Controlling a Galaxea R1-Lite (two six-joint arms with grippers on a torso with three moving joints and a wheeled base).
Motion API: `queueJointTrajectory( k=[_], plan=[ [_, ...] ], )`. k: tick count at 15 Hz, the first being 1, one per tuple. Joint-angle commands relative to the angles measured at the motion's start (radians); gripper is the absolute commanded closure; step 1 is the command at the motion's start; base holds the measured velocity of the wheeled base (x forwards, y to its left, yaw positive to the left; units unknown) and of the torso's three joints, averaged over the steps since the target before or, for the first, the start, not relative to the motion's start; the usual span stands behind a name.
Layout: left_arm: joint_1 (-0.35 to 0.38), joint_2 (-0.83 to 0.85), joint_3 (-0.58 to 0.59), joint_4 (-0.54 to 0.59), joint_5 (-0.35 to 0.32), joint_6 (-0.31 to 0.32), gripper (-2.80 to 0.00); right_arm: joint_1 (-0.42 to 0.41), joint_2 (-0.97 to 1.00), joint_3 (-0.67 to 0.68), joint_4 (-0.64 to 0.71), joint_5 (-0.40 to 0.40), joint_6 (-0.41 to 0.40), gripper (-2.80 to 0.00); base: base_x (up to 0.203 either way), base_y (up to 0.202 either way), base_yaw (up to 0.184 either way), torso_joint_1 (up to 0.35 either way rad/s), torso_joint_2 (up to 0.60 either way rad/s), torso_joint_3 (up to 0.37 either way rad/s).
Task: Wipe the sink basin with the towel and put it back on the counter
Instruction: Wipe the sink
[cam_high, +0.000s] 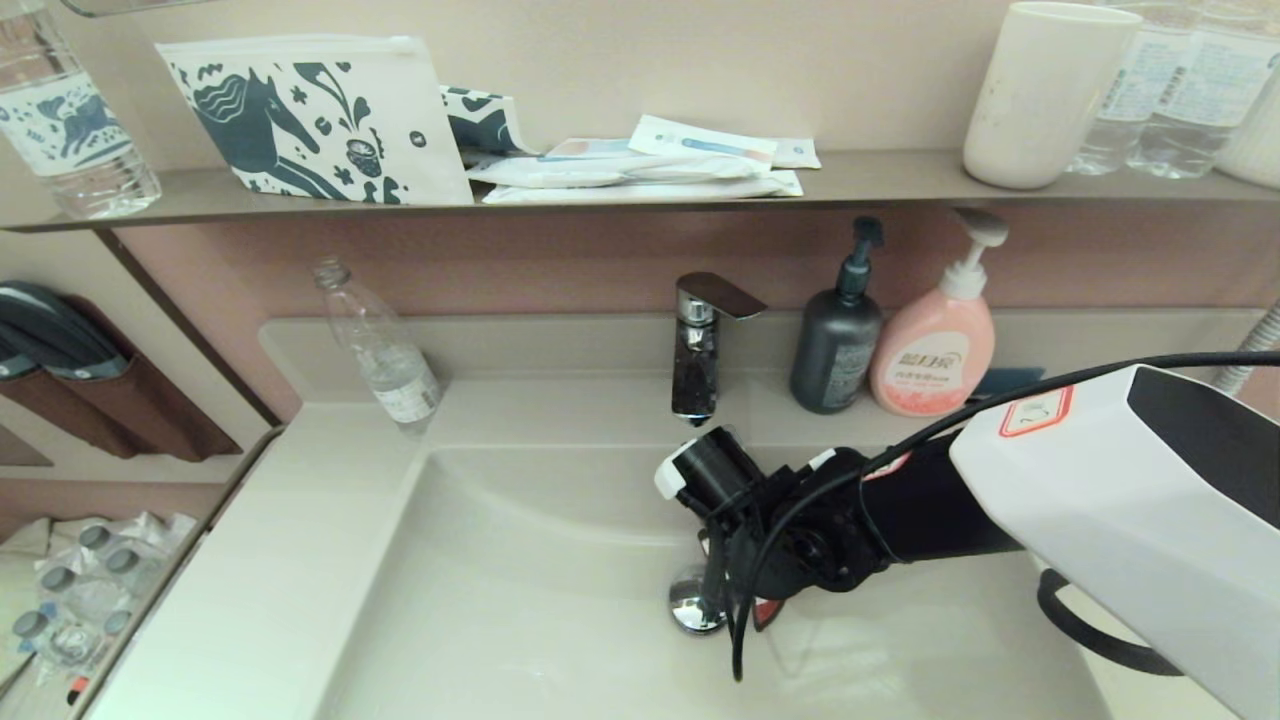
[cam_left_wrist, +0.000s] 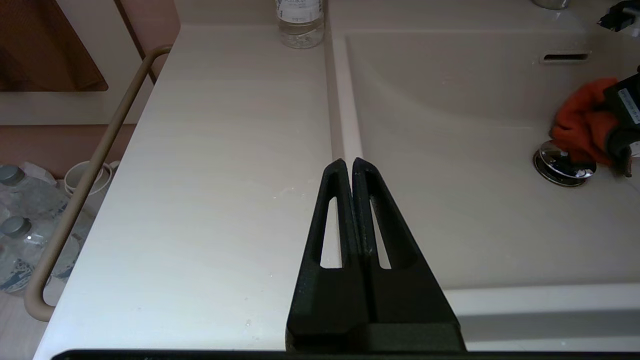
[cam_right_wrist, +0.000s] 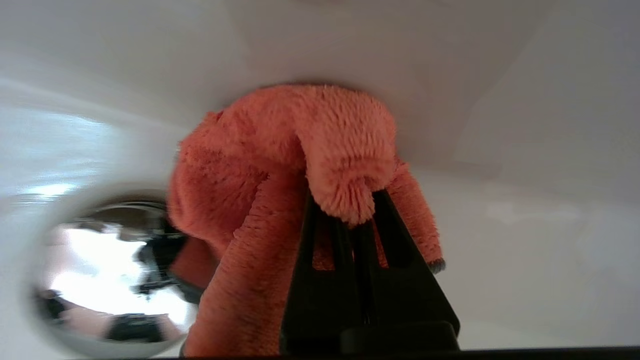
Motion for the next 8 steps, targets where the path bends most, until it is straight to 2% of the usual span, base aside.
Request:
queueJointTrajectory(
  k=[1,5,8],
  plan=[
    [0.0,0.0,0.0,0.0,-0.001,0.0,0.0,-0.025,-0.024,0.038,0.0,-0.007,0.002,0.0,0.0,0.0,0.0,0.0,0.0,0.0],
    [0.0,0.0,0.0,0.0,-0.001,0.0,0.0,-0.067,-0.081,0.086,-0.003,-0.006,0.006,0.0,0.0,0.0,0.0,0.0,0.0,0.0],
    [0.0,0.0,0.0,0.0,0.0,0.0,0.0,-0.033,-0.072,0.101,-0.005,-0.004,0.005,0.0,0.0,0.0,0.0,0.0,0.0,0.0]
  ],
)
